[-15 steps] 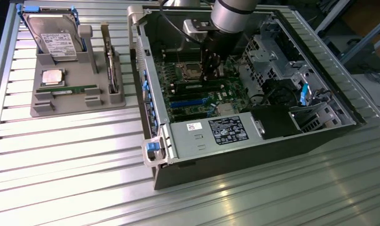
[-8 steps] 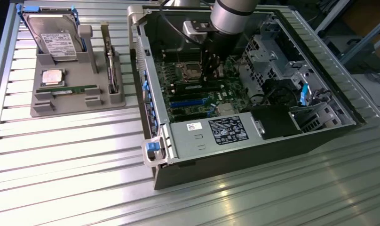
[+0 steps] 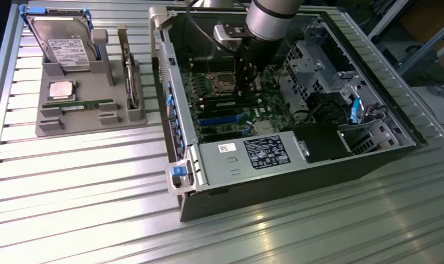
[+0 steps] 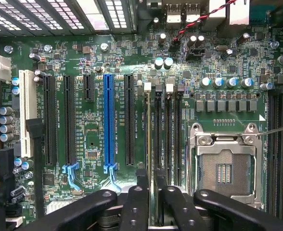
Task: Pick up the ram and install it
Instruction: 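Insert the ram into the slot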
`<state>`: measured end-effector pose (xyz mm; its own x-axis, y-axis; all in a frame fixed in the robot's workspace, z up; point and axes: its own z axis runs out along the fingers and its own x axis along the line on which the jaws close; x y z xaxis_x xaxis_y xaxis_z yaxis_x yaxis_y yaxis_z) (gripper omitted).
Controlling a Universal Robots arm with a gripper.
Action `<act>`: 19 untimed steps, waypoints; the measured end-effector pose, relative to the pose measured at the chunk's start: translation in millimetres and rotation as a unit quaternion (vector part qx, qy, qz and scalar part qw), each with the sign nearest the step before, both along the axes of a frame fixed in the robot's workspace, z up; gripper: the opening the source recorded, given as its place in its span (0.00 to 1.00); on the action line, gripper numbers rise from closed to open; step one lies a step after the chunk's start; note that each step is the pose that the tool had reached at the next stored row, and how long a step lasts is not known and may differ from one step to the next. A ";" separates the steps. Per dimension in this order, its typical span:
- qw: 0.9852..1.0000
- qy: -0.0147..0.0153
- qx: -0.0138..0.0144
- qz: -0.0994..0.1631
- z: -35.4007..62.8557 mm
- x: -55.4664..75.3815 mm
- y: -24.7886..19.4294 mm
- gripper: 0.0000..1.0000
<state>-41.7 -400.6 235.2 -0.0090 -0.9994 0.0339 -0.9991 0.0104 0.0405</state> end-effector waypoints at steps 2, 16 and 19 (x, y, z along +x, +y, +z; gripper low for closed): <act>1.000 -0.001 -0.004 0.000 10.5 0.0 0.4 0.19; 1.000 0.010 -0.008 0.000 24.0 64.9 3.9 0.11; 1.000 0.012 -0.008 0.000 24.0 86.5 3.9 0.11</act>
